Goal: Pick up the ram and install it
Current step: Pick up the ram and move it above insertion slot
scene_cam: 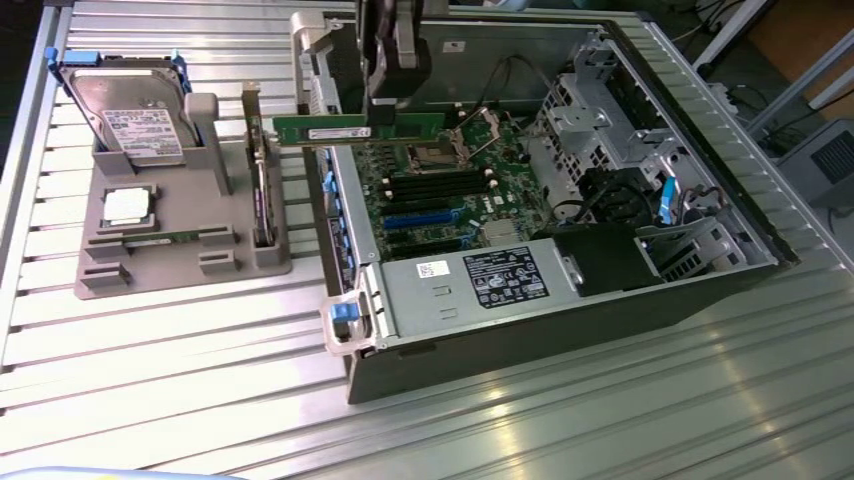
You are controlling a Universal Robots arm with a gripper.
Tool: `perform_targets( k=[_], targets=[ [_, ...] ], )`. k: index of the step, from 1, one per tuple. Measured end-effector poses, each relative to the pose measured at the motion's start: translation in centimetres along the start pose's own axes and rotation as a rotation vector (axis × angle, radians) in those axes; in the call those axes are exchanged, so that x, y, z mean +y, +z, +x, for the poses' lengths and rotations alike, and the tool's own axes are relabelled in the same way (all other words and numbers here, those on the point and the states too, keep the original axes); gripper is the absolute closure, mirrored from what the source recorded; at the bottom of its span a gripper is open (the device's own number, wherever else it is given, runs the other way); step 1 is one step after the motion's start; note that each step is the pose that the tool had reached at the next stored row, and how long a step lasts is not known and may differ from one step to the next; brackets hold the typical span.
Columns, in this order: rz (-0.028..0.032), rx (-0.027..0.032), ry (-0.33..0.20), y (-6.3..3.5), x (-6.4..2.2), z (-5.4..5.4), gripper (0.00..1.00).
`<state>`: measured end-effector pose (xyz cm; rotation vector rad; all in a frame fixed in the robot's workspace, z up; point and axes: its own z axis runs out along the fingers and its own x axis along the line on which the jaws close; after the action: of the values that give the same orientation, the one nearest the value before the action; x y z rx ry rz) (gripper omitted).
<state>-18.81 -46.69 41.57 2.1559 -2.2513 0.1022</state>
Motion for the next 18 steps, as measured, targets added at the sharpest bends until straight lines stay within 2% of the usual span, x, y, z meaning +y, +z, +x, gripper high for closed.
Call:
perform_targets(
  k=[8, 18],
  targets=[
    [0.0001, 0.0022, 0.0, 0.02, -0.63, 0.0, 0.88],
    [0.0002, 0.0053, 0.0, 0.06, -2.0, -0.1, 0.88]
  ],
)
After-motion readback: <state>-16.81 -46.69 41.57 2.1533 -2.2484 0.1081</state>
